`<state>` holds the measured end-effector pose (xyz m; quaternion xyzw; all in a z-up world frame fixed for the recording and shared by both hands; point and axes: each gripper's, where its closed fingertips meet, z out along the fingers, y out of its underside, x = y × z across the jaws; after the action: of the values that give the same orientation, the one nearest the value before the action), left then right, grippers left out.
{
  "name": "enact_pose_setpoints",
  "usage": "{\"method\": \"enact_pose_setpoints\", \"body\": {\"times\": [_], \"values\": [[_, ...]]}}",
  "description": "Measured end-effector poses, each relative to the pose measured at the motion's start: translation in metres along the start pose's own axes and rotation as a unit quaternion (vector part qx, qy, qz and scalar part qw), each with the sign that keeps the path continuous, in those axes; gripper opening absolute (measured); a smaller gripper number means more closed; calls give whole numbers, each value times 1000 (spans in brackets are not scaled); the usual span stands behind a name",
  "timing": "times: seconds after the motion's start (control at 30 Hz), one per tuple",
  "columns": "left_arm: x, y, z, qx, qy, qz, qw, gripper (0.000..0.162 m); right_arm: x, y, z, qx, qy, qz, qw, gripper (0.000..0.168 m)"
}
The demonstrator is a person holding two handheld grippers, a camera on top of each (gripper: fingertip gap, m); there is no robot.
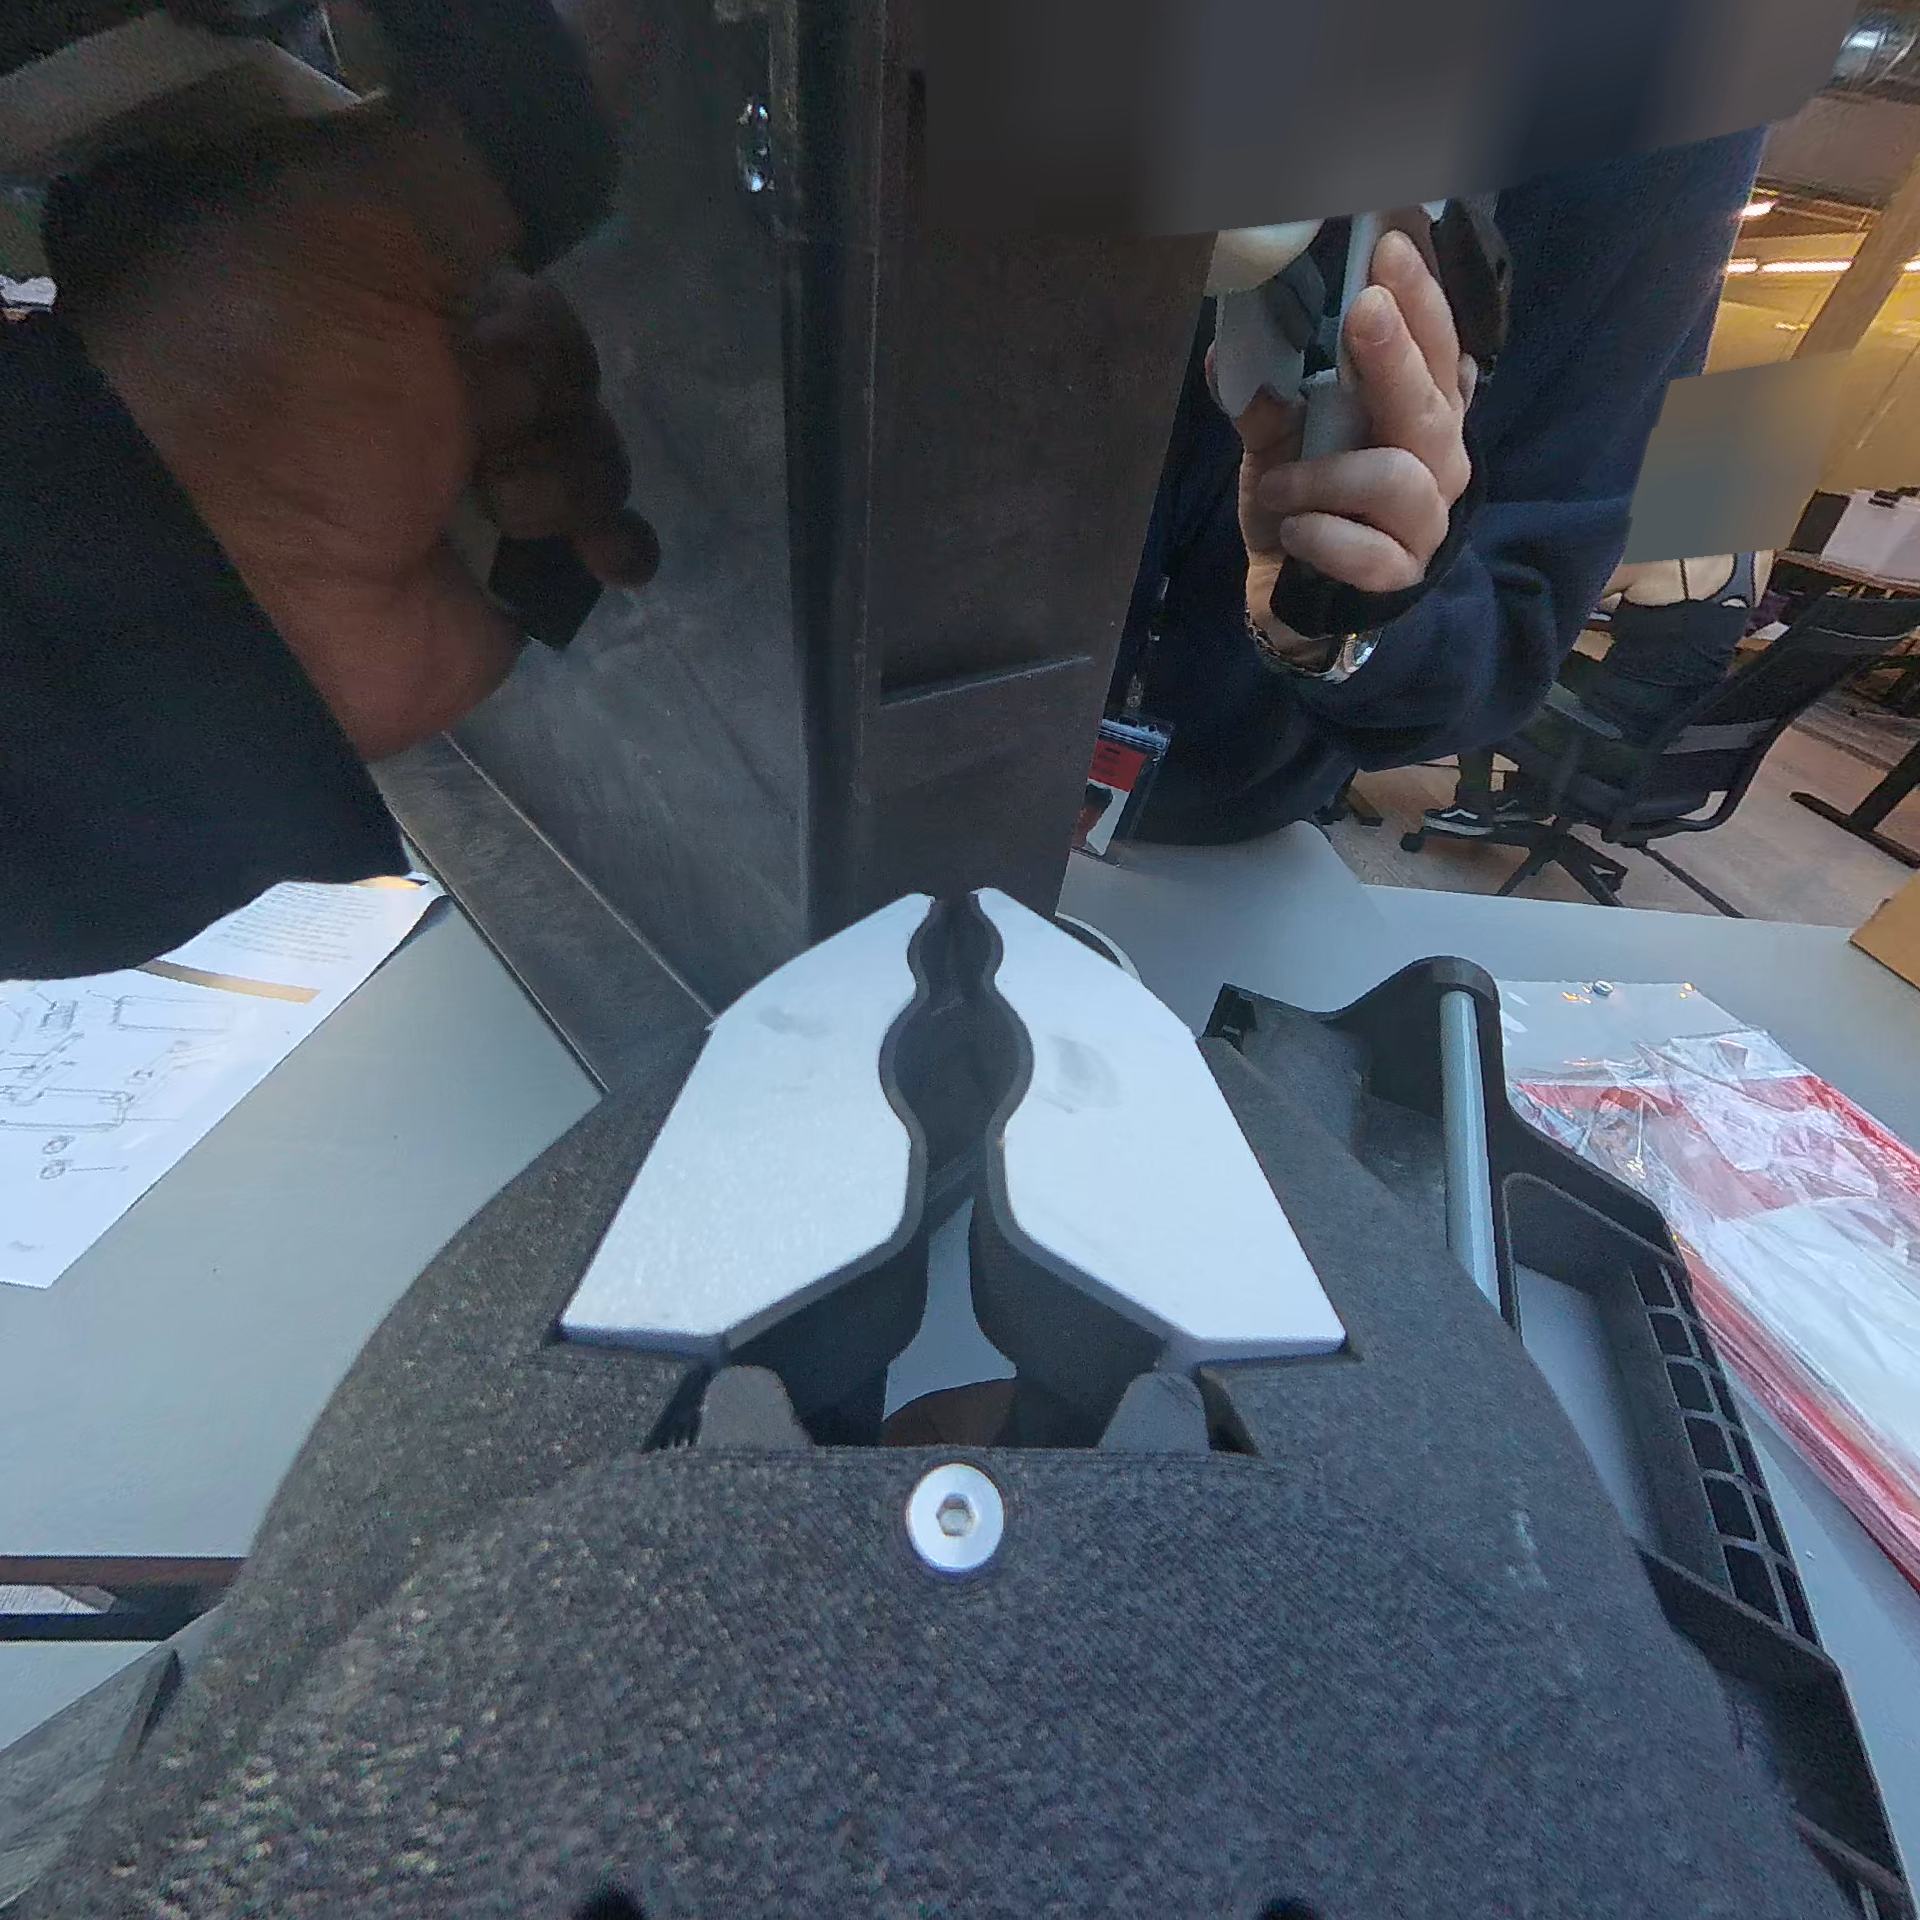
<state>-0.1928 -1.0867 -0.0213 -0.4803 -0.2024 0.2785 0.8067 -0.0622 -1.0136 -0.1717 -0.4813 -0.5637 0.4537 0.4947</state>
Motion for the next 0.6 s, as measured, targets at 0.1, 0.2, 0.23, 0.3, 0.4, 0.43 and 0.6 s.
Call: {"method": "enact_pose_setpoints", "body": {"times": [0.1,0.2,0.23,0.3,0.4,0.43,0.6], "values": [[-2,-1,-1,1,-2,-1,1000,12,2,2,-1,-2,3,1,1000,4],[-3,1,-2,-2,-7,6,1000,0,2,3,-2,-3,3,3,1000,4],[-3,7,0,-23,-8,8,1000,0,2,3,-2,-3,3,3,1000,3],[-2,13,2,-34,-4,2,999,0,1,4,-2,-3,3,4,1000,3],[1,13,5,-41,-6,2,999,0,1,2,-4,-2,4,4,1000,3],[2,14,6,-49,-7,-3,999,0,2,2,-4,-2,4,4,1000,3],[1,14,7,-53,-2,-29,998,2,7,4,-5,-5,7,3,1000,3]]}}
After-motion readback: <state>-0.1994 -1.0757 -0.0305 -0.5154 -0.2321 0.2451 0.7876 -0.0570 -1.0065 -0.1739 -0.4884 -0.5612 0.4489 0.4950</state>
